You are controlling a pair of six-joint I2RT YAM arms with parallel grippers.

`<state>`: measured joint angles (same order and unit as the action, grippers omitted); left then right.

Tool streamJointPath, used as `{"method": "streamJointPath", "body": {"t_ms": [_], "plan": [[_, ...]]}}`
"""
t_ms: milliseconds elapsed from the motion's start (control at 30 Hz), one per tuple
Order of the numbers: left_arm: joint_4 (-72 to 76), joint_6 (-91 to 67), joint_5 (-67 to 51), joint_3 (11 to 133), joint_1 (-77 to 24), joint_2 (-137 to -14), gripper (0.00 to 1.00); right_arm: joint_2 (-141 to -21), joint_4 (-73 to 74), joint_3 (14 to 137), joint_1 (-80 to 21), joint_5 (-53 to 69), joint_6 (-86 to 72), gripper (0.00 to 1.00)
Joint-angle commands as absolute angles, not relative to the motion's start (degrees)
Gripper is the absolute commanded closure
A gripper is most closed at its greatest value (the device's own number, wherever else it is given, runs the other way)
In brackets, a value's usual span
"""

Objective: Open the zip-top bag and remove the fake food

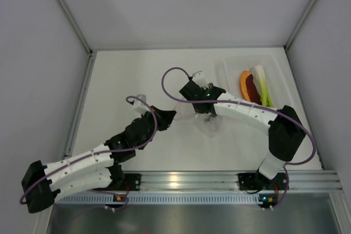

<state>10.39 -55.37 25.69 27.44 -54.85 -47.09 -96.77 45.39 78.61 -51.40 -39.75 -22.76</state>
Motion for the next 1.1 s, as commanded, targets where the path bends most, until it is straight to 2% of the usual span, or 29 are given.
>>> {"method": "streamJointPath", "body": {"t_ms": [0, 167, 267, 467, 633, 767, 800, 867, 900, 1067], "plan": [[9.93, -54.49, 34.36, 29.35, -58.79, -50.0, 1.0, -92.64, 40.45, 74.63, -44.49, -41.85, -26.63, 0.39], [9.93, -55.63, 38.23, 30.49, -62.66, -52.73, 1.0, -92.11, 35.07, 70.4, -42.89, -45.69, -28.03, 0.37], [10.02, -55.37, 40.25, 31.02, -64.16, -53.35, 1.0, -93.77, 34.54, 70.49, -41.66, -46.06, -28.39, 0.32], [10.02, -54.84, 40.87, 31.2, -65.57, -53.35, 1.0, -97.03, 28.66, 68.82, -38.59, -38.86, -28.3, 0.3], [10.02, -54.32, 40.87, 29.97, -65.65, -50.55, 1.0, -98.7, 26.72, 68.47, -37.36, -40.86, -28.3, 0.34], [10.02, -53.53, 41.75, 29.18, -65.65, -48.35, 1.0, -98.26, 24.53, 67.06, -37.09, -42.19, -27.6, 0.47], [10.02, -53.35, 41.84, 29.18, -65.65, -48.25, 1.0, -97.91, 24.17, 66.89, -37.09, -42.1, -27.34, 0.58], [9.93, -52.83, 42.01, 29.35, -65.65, -48.43, 1.0, -97.74, 23.56, 66.8, -37.09, -41.49, -26.64, 0.68], [9.93, -52.74, 42.01, 29.44, -65.65, -48.78, 1.0, -97.56, 23.29, 66.8, -37.18, -40.88, -26.28, 0.76], [9.93, -52.04, 41.66, 30.76, -65.65, -50.89, 1.0, -94.93, 20.49, 65.92, -38.58, -38.85, -24.44, 0.89]]}}
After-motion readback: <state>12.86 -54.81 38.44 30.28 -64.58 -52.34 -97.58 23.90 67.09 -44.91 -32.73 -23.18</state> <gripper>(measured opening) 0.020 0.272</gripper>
